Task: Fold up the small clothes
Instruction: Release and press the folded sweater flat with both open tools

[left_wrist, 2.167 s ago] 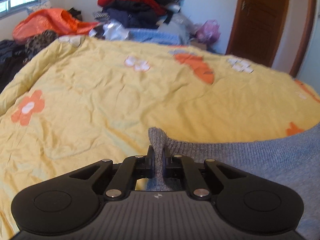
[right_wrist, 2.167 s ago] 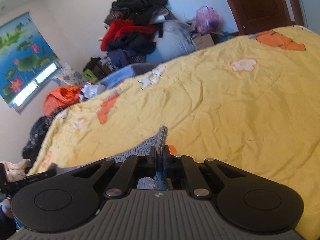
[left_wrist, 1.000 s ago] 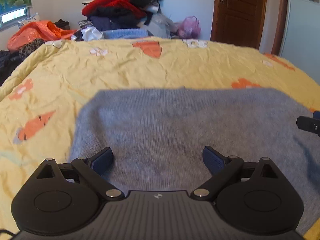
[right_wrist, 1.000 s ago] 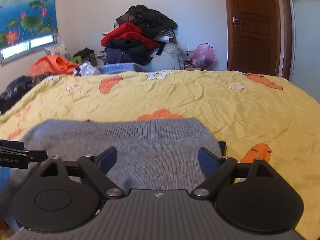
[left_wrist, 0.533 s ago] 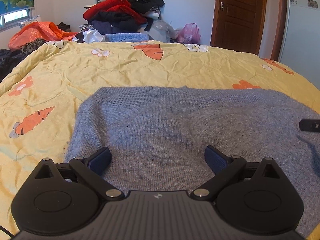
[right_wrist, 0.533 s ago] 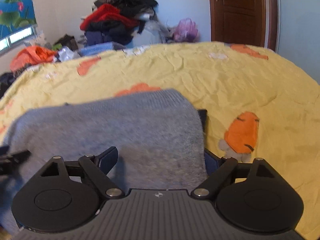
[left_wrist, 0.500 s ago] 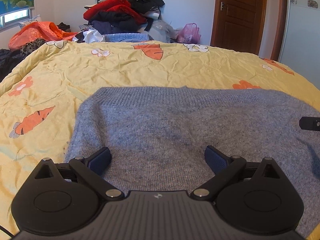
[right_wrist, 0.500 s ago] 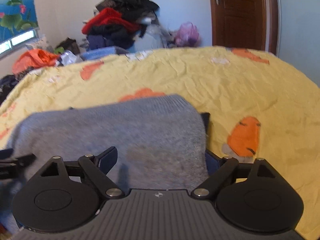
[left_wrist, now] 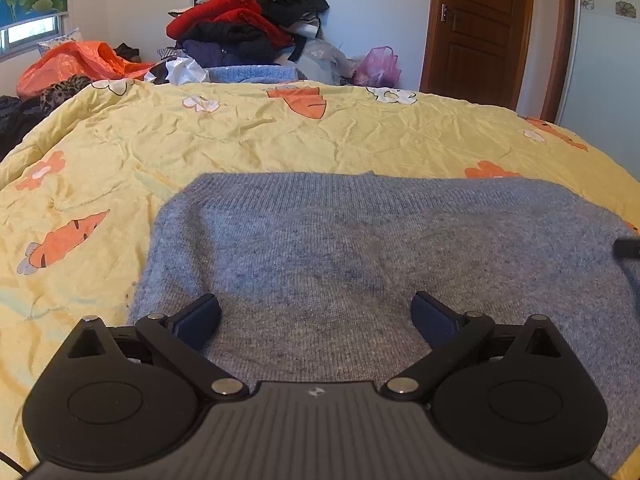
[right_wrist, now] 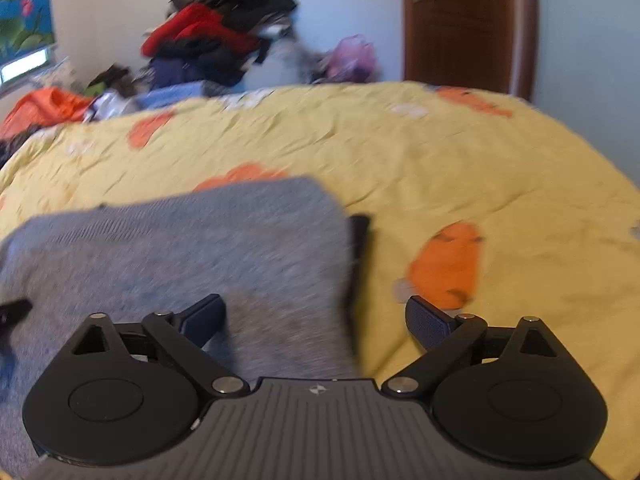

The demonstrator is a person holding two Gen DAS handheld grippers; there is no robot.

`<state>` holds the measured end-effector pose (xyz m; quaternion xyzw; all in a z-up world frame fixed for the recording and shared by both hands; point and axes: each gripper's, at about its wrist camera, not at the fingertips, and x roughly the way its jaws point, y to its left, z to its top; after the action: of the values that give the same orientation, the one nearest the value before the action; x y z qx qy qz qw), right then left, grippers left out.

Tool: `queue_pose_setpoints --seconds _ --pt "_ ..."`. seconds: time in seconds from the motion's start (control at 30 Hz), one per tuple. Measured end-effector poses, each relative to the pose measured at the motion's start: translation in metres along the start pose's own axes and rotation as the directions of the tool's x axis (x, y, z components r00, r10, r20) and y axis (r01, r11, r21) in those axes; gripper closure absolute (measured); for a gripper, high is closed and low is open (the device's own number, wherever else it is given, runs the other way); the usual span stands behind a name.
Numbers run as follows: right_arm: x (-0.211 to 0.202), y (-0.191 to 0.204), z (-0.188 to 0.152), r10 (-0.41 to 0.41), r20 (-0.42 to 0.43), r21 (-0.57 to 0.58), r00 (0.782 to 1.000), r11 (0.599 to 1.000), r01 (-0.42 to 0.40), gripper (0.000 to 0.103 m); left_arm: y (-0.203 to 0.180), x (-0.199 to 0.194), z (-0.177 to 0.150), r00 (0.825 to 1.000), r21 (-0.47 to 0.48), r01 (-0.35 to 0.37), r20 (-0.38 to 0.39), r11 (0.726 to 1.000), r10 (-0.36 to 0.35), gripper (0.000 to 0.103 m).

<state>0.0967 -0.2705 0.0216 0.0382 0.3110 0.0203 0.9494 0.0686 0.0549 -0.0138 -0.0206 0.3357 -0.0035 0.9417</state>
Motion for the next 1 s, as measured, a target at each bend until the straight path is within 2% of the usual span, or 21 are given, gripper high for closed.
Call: queue_pose_setpoints --seconds 0.1,0.13,0.17,0.27,0.4,0.43,0.47,0.5,0.63,0.7,0.73,0.83,0.93,1.0 --pt "-0.024 0.008 0.009 0.075 0.100 0.016 0.992 0.997 -0.077 0.010 0.000 0.000 0.000 1.000 0.001 -0.001 0.000 1.000 0.001 0.000" --pt "-0.028 0.017 0.012 0.116 0.115 -0.003 0.987 0.993 -0.116 0.007 0.000 0.000 0.000 1.000 0.002 -0.001 0.000 1.000 0.001 0.000" --pt "-0.028 0.027 0.015 0.157 0.113 -0.031 0.981 0.988 -0.154 0.003 0.000 0.000 0.000 1.000 0.002 0.000 0.000 1.000 0.000 0.000" --pt "-0.014 0.057 0.014 0.229 0.063 -0.120 0.971 0.968 -0.220 0.004 0.000 0.000 0.000 1.000 0.003 0.001 -0.001 1.000 -0.001 0.000" --pt "0.029 0.067 -0.008 0.194 -0.105 -0.177 0.975 0.962 -0.210 0.005 0.003 0.001 0.000 1.000 0.029 0.022 -0.009 0.999 -0.021 0.000" --pt "0.028 0.067 -0.017 0.179 -0.060 -0.256 0.982 0.948 -0.188 0.004 0.005 0.001 0.000 0.999 0.039 0.033 -0.011 0.999 -0.032 0.000" --pt "0.028 0.065 -0.023 0.175 -0.056 -0.294 0.983 0.938 -0.184 0.003 0.007 0.002 0.000 0.999 0.050 0.049 -0.014 0.998 -0.048 0.000" --pt "0.029 0.059 -0.020 0.189 -0.071 -0.261 0.979 0.944 -0.201 0.003 0.011 0.003 0.001 0.998 0.059 0.063 -0.017 0.996 -0.063 0.000" --pt "0.029 0.057 -0.015 0.170 -0.083 -0.276 0.982 0.943 -0.186 0.005 0.013 0.003 0.002 0.998 0.074 0.069 -0.015 0.995 -0.068 0.000" --pt "0.009 0.060 -0.014 0.134 -0.063 -0.247 0.989 0.958 -0.145 0.015 0.009 -0.009 0.000 1.000 0.055 0.017 -0.009 0.998 -0.016 0.000" --pt "-0.005 0.061 -0.015 0.152 -0.050 -0.223 0.987 0.962 -0.159 0.016 0.007 -0.021 -0.001 1.000 0.030 0.009 -0.007 0.999 -0.009 0.000" --pt "-0.045 0.066 -0.025 0.278 -0.021 -0.214 0.960 0.937 -0.276 0.007 -0.009 -0.054 -0.011 0.992 -0.012 0.125 0.015 0.992 -0.125 0.000" --pt "-0.054 0.085 -0.046 0.249 -0.073 -0.311 0.966 0.915 -0.259 0.007 -0.036 -0.068 -0.027 0.987 0.063 0.162 -0.011 0.985 -0.162 0.000" --pt "-0.046 0.087 -0.062 0.193 -0.134 -0.350 0.972 0.908 -0.229 0.007 -0.046 -0.066 -0.042 0.989 0.136 0.145 -0.054 0.980 -0.139 0.000"
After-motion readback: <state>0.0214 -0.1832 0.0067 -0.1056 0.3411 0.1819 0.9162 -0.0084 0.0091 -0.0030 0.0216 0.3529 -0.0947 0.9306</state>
